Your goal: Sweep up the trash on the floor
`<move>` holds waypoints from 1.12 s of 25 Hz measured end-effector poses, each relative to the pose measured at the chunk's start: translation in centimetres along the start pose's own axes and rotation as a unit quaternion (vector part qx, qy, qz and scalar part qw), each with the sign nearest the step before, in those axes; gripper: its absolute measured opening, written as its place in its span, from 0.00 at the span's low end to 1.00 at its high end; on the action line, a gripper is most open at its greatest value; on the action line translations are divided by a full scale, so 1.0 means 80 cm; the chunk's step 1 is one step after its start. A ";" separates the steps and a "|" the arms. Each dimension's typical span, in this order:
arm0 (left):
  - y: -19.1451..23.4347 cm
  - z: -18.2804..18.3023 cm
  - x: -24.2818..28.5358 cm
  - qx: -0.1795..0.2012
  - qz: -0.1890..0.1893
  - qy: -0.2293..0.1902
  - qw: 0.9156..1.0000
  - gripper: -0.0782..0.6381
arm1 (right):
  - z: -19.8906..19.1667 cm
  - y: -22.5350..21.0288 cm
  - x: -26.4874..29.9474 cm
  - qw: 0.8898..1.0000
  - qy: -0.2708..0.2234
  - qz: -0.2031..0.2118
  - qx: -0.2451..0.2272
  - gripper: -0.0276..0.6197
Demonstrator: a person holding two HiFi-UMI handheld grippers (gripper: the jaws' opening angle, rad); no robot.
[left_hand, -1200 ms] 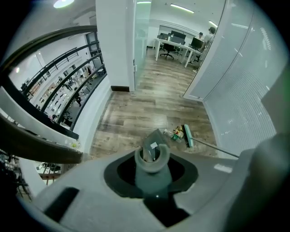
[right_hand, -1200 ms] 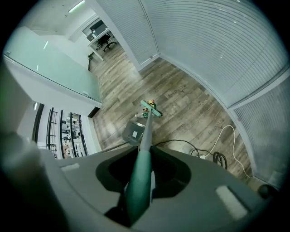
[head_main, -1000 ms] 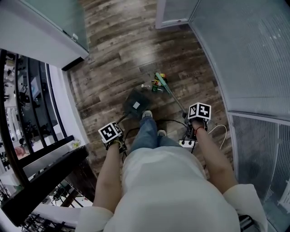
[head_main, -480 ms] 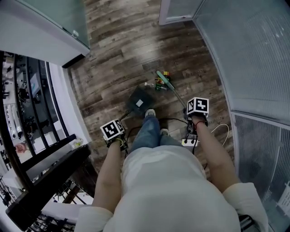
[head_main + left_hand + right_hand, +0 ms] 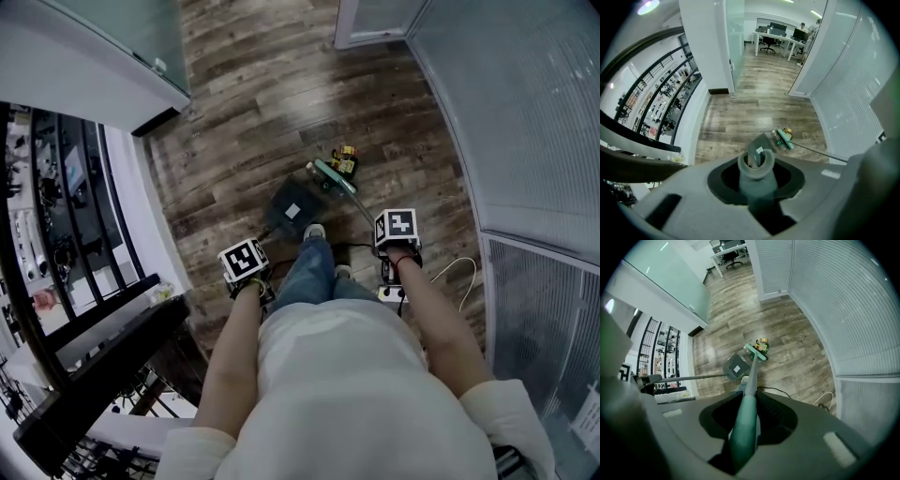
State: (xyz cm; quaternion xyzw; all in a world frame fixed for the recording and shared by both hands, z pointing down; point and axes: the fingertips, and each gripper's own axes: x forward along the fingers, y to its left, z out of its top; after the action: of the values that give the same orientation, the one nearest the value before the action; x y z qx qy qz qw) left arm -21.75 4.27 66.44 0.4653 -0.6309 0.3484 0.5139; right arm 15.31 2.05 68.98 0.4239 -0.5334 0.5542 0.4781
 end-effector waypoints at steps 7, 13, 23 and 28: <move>-0.012 0.005 0.000 0.004 0.010 0.004 1.000 0.24 | -0.018 0.023 0.008 0.999 0.024 0.011 -0.030 0.19; -0.024 0.008 0.007 0.004 0.005 0.005 1.000 0.24 | -0.028 0.033 0.010 0.999 0.023 0.014 -0.024 0.19; -0.038 0.016 0.009 0.011 0.009 0.007 1.000 0.24 | -0.030 0.047 0.005 0.998 0.030 0.042 -0.040 0.19; -0.038 0.021 0.009 0.013 0.013 0.005 1.000 0.24 | -0.035 0.061 -0.003 0.994 0.041 0.042 -0.090 0.19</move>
State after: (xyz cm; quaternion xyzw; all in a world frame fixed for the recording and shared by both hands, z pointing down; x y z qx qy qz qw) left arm -19.41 1.57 66.63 0.4617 -0.6297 0.3654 0.5068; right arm 10.66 4.96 67.61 0.3336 -0.5782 0.5403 0.5123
